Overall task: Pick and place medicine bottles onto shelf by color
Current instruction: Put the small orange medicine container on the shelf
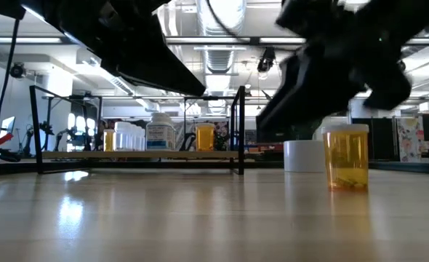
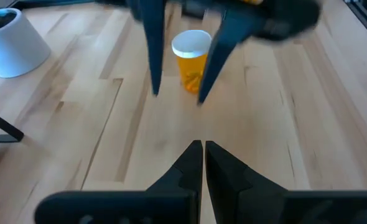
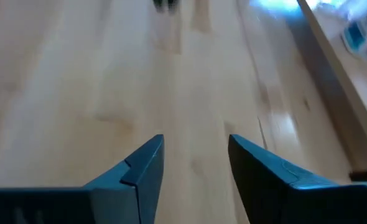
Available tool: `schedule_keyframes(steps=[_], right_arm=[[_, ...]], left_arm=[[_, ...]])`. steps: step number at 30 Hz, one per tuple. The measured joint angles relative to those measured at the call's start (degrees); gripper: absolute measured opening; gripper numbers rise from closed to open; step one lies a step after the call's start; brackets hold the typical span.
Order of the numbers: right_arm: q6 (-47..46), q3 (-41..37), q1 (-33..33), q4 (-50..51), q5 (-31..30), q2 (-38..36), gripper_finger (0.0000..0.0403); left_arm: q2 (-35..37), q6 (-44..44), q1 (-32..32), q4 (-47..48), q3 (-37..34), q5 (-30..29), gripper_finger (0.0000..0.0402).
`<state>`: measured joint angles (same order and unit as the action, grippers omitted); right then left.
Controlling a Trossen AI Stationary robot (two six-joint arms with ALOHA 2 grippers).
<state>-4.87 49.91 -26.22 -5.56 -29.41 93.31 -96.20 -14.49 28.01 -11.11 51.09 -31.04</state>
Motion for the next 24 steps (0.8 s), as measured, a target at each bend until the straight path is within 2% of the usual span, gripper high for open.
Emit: schedule_keyframes(steps=[6,12,14,18,24], right_arm=[[-6.5,-0.2,-2.1,12.2,6.4,-11.7,0.0203],[-22.7,-3.4,-6.4,32.2,7.4,-22.6,0.0245],[-27.7,-5.8,-7.8,35.2,7.4,-24.5,0.0248],[-32.0,-12.3,-9.2,30.6,7.3,-25.1,0.0239],[-29.7,-18.6,-7.6,9.7,7.0,-20.5,0.0218]], left_arm=[[0.0,-0.1,0.1,0.0,-0.3,0.0,0.0002],[0.0,-0.2,0.2,-0.4,-0.7,0.0,0.0002],[0.0,-0.2,0.2,-0.4,-0.7,0.0,0.0002],[0.0,-0.3,0.2,-0.4,-0.7,0.0,0.0002],[0.0,-1.7,0.1,-0.4,-0.9,0.1,0.0002]])
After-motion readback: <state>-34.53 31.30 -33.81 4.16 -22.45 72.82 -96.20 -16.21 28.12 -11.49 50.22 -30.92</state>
